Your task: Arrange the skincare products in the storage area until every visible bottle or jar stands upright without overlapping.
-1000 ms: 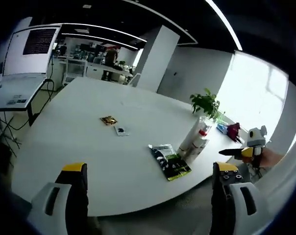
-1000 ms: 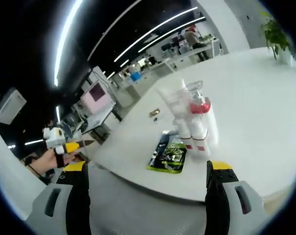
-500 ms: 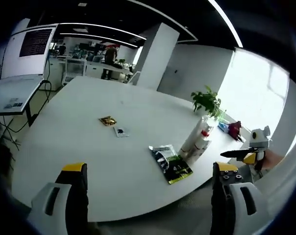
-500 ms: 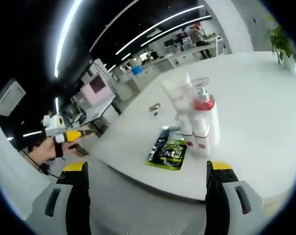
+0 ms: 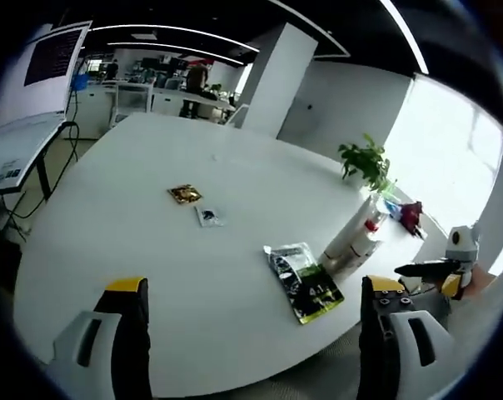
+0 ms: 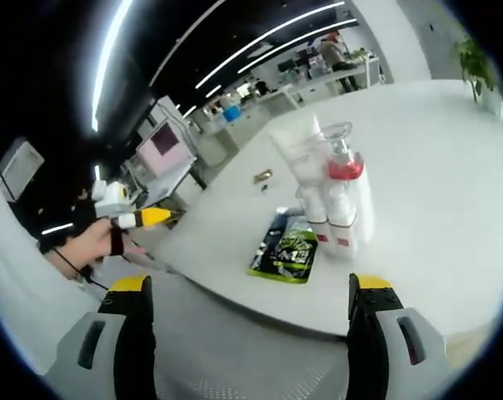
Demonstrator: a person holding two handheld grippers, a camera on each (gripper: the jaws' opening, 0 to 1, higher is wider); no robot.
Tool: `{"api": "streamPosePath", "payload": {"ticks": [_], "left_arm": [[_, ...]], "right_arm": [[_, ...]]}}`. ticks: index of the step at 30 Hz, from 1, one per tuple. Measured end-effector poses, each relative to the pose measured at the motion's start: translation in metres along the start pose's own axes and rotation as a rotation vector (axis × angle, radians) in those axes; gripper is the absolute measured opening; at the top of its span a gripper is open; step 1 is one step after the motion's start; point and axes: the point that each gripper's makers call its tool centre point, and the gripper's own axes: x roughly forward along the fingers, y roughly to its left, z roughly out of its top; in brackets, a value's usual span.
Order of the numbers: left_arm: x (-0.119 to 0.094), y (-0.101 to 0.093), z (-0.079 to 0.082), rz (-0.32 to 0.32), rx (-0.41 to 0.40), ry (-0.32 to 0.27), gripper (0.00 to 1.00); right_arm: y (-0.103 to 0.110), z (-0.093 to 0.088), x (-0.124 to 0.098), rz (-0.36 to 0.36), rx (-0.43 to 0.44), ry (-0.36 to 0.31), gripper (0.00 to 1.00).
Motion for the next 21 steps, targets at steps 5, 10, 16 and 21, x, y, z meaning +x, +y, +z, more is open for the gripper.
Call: {"api": "streamPosePath", "payload": {"ticks": [5, 10, 16, 21], "left_arm": [[0.024, 0.002, 0.003, 0.014, 0.03, 0.058, 0.99], [0.051, 0.002, 0.008, 0.061, 0.023, 0.089, 0.99], [0.087, 0.004, 0.01, 0.14, -0.003, 0.164, 0.98], [0.116, 0.017, 0.013, 0.187, -0.039, 0.217, 0.97]], "right_arm": [[0.0, -0.002, 0.0, 0.001, 0.006, 0.013, 0.97], [-0.005, -0.004, -0.003, 0.007, 0.028, 0.018, 0.95], [-0.005, -0.002, -0.004, 0.011, 0.07, 0.0, 0.94], [-0.005, -0.001, -0.005, 0.008, 0.088, 0.003, 0.93]]}}
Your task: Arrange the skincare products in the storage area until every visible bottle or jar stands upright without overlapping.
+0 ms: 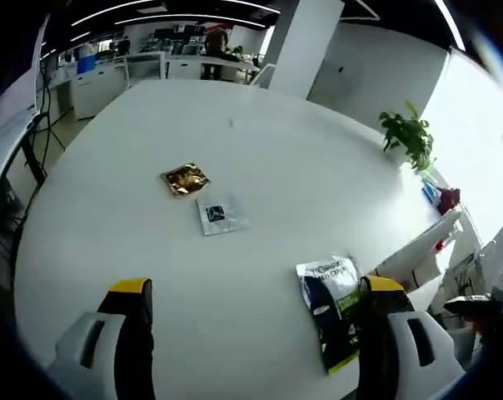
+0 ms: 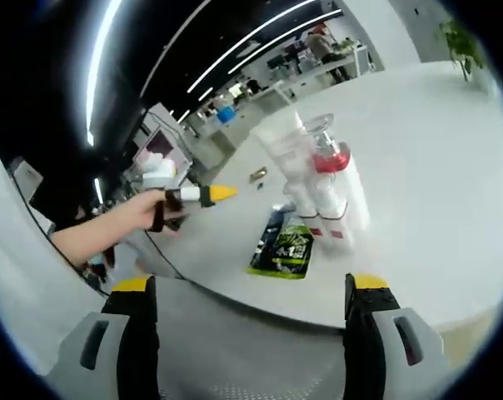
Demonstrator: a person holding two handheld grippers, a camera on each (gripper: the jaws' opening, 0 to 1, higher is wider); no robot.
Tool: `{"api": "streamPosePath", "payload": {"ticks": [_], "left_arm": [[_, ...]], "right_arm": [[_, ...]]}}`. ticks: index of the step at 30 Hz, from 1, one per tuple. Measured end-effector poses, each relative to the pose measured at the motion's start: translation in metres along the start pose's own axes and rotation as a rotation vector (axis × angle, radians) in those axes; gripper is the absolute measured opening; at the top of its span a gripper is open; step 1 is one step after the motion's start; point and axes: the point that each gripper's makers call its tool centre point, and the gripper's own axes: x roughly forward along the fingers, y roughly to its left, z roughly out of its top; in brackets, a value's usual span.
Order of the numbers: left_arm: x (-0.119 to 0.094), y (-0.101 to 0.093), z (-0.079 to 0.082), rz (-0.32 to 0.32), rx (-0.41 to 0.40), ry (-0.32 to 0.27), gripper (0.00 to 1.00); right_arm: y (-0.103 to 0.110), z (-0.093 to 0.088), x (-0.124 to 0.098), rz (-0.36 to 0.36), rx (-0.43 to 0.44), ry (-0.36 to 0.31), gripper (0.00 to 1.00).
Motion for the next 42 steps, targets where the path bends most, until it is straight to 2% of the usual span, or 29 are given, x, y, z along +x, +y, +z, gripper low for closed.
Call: {"api": "streamPosePath", "payload": {"ticks": [7, 9, 13, 17, 23, 24, 28, 32, 36, 42], "left_arm": [[0.032, 0.01, 0.022, 0.079, 0.03, 0.04, 0.95], [0.04, 0.015, 0.027, 0.118, 0.017, 0.026, 0.93], [0.054, 0.015, 0.028, 0.153, -0.002, 0.037, 0.9], [0.066, 0.023, 0.022, 0.206, 0.024, 0.085, 0.86], [0.087, 0.029, 0.029, 0.227, 0.017, 0.098, 0.81], [0.082, 0.028, 0.03, 0.23, 0.016, 0.1, 0.8], [0.09, 0.034, 0.037, 0.271, 0.013, 0.096, 0.76], [0.092, 0.035, 0.039, 0.281, 0.014, 0.101, 0.71], [0.093, 0.04, 0.035, 0.293, 0.017, 0.124, 0.69], [0.092, 0.042, 0.04, 0.314, 0.007, 0.117, 0.66]], "right_arm": [[-0.004, 0.001, -0.001, 0.001, 0.039, 0.0, 0.91], [-0.003, 0.0, 0.0, 0.002, 0.044, 0.009, 0.91], [-0.002, -0.003, 0.002, -0.003, 0.032, 0.034, 0.91], [-0.002, -0.005, 0.002, -0.014, 0.025, 0.046, 0.91], [-0.005, -0.005, 0.002, -0.022, 0.038, 0.047, 0.9], [-0.006, -0.004, 0.002, -0.024, 0.039, 0.046, 0.9], [-0.005, -0.004, 0.003, -0.027, 0.043, 0.045, 0.9], [-0.005, -0.004, 0.004, -0.026, 0.049, 0.049, 0.9], [-0.005, -0.004, 0.004, -0.025, 0.053, 0.051, 0.9], [-0.005, -0.005, 0.005, -0.025, 0.045, 0.061, 0.9]]}}
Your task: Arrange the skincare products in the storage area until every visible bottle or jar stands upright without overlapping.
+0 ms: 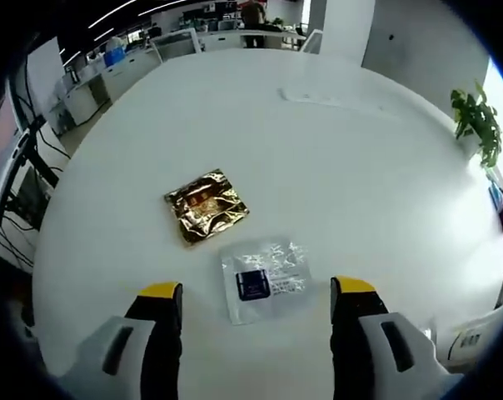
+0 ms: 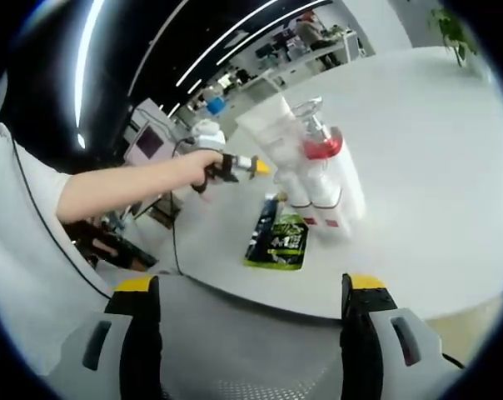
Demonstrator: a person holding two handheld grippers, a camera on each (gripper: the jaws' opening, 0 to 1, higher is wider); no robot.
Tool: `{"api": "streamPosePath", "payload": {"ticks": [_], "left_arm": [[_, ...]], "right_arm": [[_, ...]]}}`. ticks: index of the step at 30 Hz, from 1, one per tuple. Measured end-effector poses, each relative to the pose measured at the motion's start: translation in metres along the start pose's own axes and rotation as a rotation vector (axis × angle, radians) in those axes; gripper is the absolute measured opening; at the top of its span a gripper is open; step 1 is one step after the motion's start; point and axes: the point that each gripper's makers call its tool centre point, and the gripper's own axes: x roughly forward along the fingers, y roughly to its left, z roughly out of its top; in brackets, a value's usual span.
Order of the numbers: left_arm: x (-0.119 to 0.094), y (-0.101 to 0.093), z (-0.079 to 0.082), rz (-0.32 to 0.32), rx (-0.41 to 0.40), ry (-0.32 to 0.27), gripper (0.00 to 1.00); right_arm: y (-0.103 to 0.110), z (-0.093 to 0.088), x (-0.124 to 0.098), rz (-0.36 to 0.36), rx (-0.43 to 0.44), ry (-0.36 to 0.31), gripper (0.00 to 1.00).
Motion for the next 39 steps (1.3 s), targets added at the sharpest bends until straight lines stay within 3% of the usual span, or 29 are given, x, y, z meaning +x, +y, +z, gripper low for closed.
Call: {"api": "streamPosePath", "payload": {"ticks": [7, 12, 16, 28, 39], "left_arm": [[0.003, -0.005, 0.004, 0.001, 0.067, -0.017, 0.58], [0.002, -0.007, 0.004, -0.002, 0.067, -0.017, 0.52], [0.003, -0.006, 0.005, -0.012, 0.086, -0.016, 0.37], [-0.005, -0.001, -0.002, -0.011, 0.09, -0.007, 0.36], [-0.018, 0.007, 0.002, -0.03, 0.051, -0.042, 0.36]], "right_arm": [[-0.002, 0.001, -0.001, -0.001, 0.01, -0.009, 0.88], [-0.003, 0.001, -0.001, -0.001, 0.012, -0.012, 0.88], [-0.004, 0.002, -0.002, -0.001, 0.017, -0.017, 0.87], [-0.002, 0.002, -0.001, 0.0, 0.011, -0.014, 0.87], [-0.001, 0.001, -0.001, 0.001, -0.002, -0.013, 0.87]]}}
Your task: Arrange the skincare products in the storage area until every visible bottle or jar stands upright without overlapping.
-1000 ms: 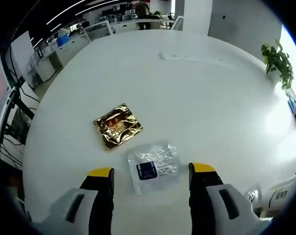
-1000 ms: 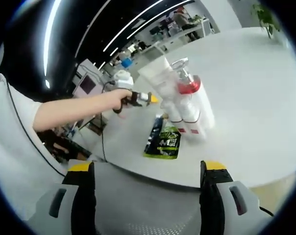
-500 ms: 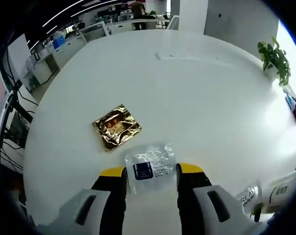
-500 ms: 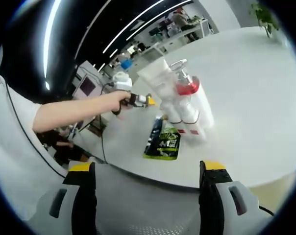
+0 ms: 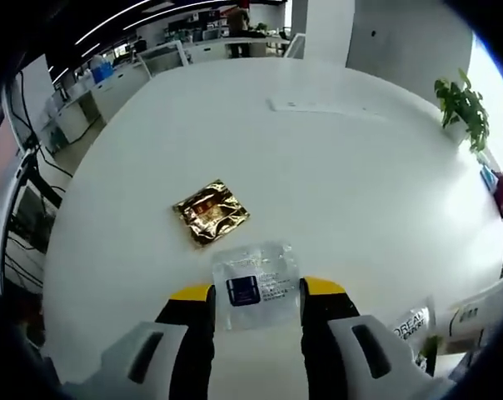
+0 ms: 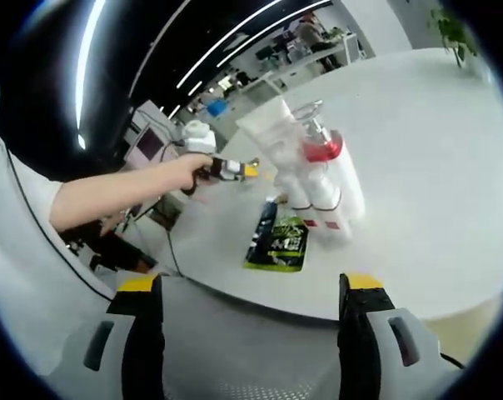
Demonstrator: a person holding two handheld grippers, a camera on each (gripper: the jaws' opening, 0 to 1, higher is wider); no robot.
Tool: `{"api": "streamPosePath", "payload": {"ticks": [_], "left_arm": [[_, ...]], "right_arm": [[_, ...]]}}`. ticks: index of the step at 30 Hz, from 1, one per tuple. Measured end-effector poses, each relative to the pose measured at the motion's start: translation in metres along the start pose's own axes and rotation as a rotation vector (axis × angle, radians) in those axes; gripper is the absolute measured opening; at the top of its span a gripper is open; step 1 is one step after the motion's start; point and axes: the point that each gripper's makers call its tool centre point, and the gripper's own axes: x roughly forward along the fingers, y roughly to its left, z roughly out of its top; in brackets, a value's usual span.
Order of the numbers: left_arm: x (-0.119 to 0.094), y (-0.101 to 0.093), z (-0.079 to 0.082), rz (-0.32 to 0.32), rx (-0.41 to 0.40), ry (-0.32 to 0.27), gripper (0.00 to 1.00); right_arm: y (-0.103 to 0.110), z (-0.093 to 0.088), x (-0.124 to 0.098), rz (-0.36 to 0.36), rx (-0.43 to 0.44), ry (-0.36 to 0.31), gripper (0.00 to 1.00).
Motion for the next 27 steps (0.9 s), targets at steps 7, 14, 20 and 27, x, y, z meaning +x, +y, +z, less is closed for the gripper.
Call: {"api": "streamPosePath", "payload": {"ticks": [7, 14, 20, 27], "left_arm": [[-0.023, -0.001, -0.022, -0.013, -0.007, -0.008, 0.36], [-0.041, 0.0, -0.055, -0.032, -0.031, 0.002, 0.36], [-0.057, -0.004, -0.083, -0.056, -0.072, 0.016, 0.36], [-0.072, -0.01, -0.105, -0.079, -0.087, 0.024, 0.36]], "right_arm": [[-0.002, 0.0, -0.002, 0.001, -0.016, -0.012, 0.87], [0.0, -0.002, -0.001, 0.0, -0.06, -0.005, 0.87], [0.0, 0.002, -0.002, -0.001, -0.043, -0.033, 0.87], [0.0, 0.003, -0.002, -0.006, -0.041, -0.043, 0.87]]}}
